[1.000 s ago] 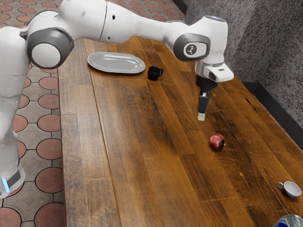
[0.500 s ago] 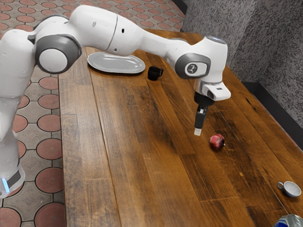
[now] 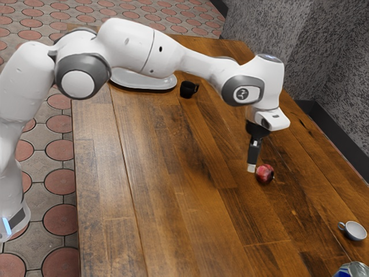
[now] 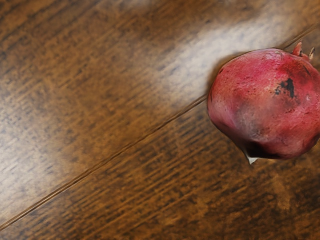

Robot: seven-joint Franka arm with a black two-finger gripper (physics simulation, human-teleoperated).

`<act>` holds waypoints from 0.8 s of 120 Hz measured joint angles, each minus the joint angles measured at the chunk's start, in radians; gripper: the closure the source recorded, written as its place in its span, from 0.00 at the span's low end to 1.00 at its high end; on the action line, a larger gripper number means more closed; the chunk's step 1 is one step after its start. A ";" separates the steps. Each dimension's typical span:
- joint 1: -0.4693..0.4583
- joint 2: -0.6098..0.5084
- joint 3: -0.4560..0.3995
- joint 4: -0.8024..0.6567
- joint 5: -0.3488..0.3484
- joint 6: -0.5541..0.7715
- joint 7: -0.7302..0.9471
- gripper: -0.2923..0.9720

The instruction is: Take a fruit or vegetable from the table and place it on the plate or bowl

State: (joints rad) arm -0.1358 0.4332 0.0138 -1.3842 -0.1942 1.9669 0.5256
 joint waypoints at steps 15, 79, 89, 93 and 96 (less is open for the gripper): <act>0.001 0.011 0.000 0.004 -0.002 0.009 0.001 0.25; 0.012 0.078 0.003 0.089 -0.013 0.074 0.002 0.25; 0.016 0.093 0.004 0.104 -0.014 0.080 0.002 0.25; 0.019 0.099 0.004 0.105 -0.014 0.081 0.003 0.25; 0.020 0.104 0.004 0.106 -0.014 0.082 0.003 0.25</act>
State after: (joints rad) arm -0.1154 0.5374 0.0174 -1.2782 -0.2087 2.0493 0.5282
